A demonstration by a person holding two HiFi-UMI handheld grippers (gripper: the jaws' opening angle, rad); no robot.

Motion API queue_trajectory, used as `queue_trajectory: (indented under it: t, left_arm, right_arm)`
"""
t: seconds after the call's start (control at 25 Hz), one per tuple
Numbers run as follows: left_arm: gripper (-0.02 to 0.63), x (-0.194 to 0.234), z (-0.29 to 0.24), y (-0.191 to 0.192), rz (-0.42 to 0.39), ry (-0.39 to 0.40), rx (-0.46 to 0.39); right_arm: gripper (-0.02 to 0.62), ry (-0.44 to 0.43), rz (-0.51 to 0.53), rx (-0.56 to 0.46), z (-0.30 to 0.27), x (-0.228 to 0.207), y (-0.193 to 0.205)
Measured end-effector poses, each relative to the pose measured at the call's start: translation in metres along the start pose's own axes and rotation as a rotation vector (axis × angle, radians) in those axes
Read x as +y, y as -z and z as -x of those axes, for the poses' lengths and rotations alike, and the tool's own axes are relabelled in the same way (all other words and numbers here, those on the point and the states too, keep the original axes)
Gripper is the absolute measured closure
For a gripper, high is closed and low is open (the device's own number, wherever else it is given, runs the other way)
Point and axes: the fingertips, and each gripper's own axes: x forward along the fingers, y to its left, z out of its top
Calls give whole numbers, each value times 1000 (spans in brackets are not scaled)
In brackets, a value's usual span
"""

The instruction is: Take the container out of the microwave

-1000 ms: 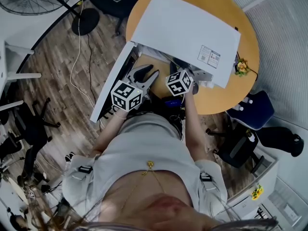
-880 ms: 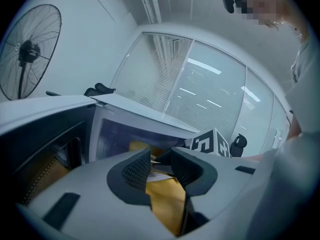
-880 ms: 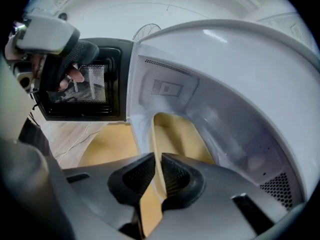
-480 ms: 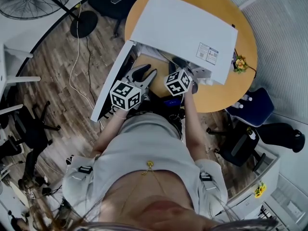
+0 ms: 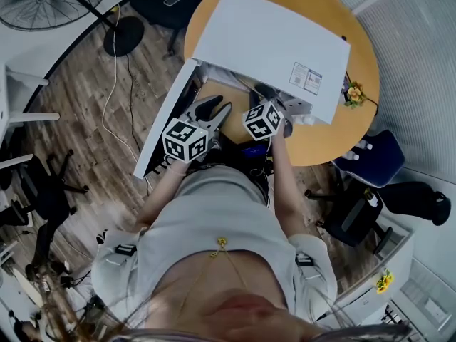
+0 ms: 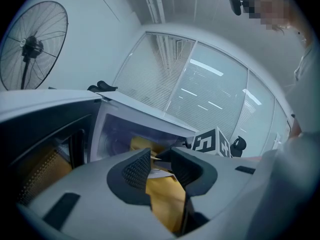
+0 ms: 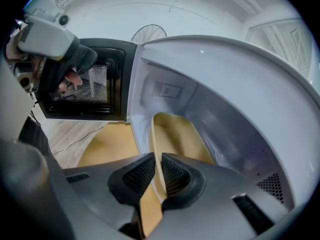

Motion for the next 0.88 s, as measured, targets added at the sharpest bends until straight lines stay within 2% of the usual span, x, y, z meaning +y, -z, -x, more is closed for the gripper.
queue_trajectory:
  t: [0.88]
  left_arm:
    - [480,-9,8,8,-10,9,15]
  right_arm:
    - [548,-9,8,-16,12,10,-1]
